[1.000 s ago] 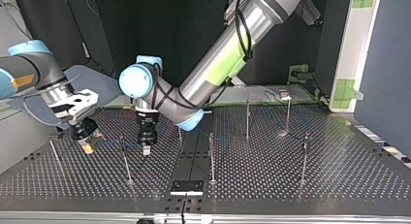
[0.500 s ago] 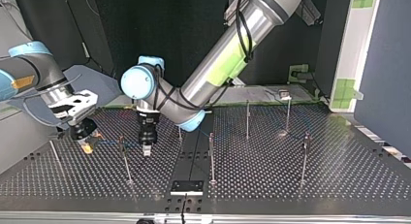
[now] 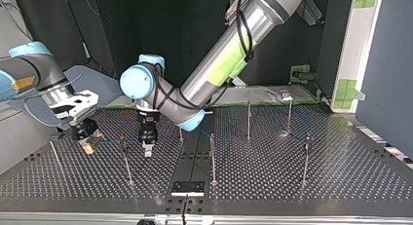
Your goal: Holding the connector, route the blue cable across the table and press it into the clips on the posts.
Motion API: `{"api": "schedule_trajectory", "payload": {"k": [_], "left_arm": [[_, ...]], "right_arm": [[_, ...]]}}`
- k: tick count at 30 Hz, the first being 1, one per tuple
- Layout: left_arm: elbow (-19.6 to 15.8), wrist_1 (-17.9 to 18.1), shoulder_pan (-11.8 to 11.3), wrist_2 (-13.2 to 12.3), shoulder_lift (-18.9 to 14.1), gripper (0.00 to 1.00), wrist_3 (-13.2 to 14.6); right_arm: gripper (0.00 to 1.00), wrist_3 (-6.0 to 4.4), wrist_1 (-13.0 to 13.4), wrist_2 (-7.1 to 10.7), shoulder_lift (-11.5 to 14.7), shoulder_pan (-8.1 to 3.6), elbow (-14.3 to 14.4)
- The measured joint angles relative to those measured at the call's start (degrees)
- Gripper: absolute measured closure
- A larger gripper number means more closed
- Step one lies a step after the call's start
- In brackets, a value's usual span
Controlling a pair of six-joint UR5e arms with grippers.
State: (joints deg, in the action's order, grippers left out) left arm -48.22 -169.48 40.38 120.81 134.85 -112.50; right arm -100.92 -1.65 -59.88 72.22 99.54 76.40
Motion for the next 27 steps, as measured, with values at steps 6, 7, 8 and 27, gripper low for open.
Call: {"api": "schedule_trajectory", "payload": {"k": [6, 7, 8, 27], "left_arm": [[-0.6, -3.3, 0.4, 0.3, -0.8, 0.0, -1.9], [-0.9, -3.8, 0.5, 0.3, -1.2, 0.0, -2.1], [-1.5, -4.5, 0.7, 0.3, -1.7, 0.0, -2.4], [-12.5, 2.8, 3.4, -6.6, -12.8, 0.0, -3.7]], "right_arm": [[1.0, 0.0, 0.0, 0.01, 0.0, 0.0, 0.0], [1.0, 0.0, 0.0, 0.01, 0.0, 0.0, 0.0], [1.0, 0.0, 0.0, 0.01, 0.0, 0.0, 0.0], [1.0, 0.0, 0.0, 0.01, 0.0, 0.0, 0.0]]}}
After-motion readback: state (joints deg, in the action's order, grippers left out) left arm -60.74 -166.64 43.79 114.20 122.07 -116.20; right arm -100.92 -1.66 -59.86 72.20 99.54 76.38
